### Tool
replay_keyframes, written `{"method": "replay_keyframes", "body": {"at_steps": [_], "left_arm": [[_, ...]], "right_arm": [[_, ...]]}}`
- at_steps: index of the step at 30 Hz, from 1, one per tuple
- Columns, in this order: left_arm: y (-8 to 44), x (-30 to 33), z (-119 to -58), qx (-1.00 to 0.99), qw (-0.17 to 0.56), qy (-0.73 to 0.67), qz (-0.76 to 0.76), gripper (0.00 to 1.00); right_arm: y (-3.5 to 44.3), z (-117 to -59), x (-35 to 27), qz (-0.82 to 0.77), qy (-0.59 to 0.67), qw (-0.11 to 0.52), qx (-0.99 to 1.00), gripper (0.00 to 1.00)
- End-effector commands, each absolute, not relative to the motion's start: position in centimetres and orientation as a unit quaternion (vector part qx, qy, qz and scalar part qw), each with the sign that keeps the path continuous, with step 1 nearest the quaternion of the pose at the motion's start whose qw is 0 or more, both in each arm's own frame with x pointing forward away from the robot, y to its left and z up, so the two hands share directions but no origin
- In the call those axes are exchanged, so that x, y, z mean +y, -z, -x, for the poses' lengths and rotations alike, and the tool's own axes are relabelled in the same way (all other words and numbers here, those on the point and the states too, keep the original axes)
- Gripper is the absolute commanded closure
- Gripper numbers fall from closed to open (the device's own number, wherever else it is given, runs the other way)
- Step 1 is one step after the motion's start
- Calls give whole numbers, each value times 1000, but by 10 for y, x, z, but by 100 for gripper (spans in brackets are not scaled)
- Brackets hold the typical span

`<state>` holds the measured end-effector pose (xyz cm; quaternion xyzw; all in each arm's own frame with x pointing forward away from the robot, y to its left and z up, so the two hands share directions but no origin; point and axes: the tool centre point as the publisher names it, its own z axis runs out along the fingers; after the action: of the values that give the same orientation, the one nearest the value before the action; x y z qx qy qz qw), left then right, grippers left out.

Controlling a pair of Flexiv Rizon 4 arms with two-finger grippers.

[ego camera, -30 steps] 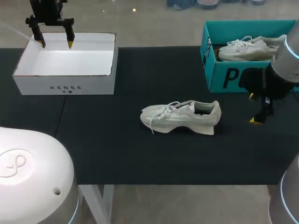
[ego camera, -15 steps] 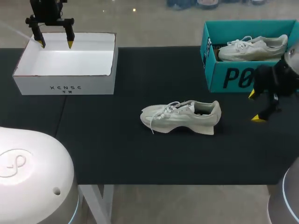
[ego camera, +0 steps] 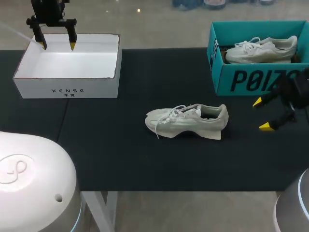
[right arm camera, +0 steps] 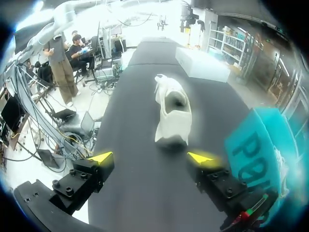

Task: Take the shoe out of the shoebox, open the shoe tongue, remove and reinsert the insole, then place the shoe into the shoebox

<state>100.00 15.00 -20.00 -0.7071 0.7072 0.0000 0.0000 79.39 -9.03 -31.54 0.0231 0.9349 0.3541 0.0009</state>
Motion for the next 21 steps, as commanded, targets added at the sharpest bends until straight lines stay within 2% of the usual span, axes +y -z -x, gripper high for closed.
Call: {"method": "replay_keyframes", "body": {"at_steps": [1,21], "left_arm": [[200,150,-1000,707,0,0,707,0],[200,150,-1000,707,0,0,707,0]], "right_arm": [[330,-792,-86,-23,-401,8,916,0],[375,-842,-81,-43,-488,53,870,0]]}}
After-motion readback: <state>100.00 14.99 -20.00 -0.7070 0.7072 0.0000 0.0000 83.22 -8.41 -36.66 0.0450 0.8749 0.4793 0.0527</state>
